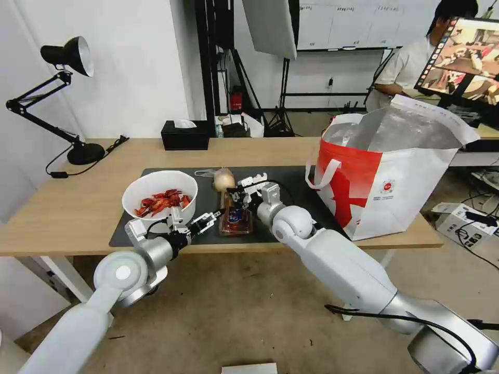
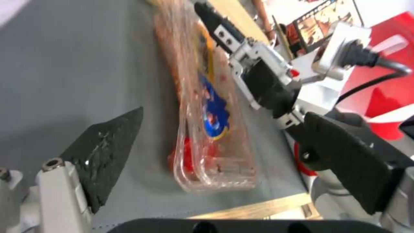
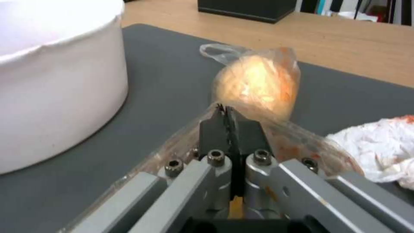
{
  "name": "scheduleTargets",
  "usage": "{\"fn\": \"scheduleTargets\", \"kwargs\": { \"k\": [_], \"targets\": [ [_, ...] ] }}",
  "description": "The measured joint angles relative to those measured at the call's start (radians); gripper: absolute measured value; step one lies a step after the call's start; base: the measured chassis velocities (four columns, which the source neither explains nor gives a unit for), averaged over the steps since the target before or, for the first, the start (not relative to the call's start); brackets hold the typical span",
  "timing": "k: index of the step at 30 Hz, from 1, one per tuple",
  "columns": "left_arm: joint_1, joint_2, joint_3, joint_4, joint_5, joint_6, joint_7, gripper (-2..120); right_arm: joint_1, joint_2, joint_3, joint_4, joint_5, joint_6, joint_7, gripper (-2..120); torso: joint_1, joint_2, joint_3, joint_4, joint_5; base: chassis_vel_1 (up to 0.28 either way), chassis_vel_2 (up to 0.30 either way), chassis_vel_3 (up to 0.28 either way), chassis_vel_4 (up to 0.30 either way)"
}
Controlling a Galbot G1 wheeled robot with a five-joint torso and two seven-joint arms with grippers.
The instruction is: Pick up the trash from the table and place it into the takeout bag.
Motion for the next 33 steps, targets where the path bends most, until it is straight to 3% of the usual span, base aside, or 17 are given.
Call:
{"fn": "scheduleTargets", "kwargs": {
  "k": [33],
  "targets": [
    [-0.109,-0.017,0.077,0.097,-0.032,0.037,-0.023,100,-0.019,-0.008,0.014,0.002,0.003,-0.008,0.001,0,0.000,0.000,0.000,0.0000,0.0000,0.000,0.000,0.000,0.000]
  ]
}}
